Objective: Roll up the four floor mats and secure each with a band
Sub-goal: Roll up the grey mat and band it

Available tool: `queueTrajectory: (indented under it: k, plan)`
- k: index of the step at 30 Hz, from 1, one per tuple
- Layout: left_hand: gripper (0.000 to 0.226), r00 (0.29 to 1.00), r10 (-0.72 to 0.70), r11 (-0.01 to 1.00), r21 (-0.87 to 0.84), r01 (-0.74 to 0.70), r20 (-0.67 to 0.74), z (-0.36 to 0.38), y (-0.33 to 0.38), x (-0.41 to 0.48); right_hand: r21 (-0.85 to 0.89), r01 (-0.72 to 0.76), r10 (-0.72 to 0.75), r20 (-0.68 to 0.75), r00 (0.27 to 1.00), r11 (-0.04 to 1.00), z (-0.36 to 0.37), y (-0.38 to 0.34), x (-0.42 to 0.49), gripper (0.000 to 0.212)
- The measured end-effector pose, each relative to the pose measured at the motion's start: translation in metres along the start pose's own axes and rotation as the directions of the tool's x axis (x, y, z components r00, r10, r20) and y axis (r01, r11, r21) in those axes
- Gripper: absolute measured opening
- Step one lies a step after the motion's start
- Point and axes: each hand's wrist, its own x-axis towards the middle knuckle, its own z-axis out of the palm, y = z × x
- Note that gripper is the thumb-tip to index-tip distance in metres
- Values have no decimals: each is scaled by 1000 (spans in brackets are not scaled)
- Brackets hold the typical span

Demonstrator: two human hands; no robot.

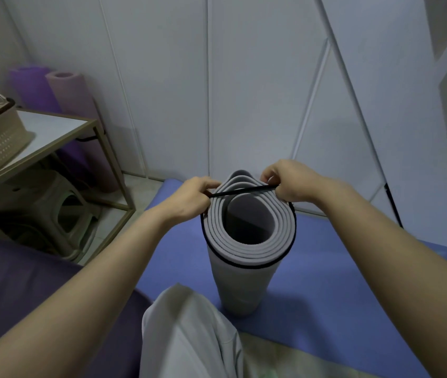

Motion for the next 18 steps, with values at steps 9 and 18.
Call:
queueTrajectory:
  k: [9,18]
  plan:
    - [58,980,36,999,-6,-36,196,-3,2,7,-228,31,0,137,991,973,-8,-8,2,32]
    - [72,965,29,993,102,-58,260,-17,10,5,-170,80,-104,-141,985,982,17,-8,11,25]
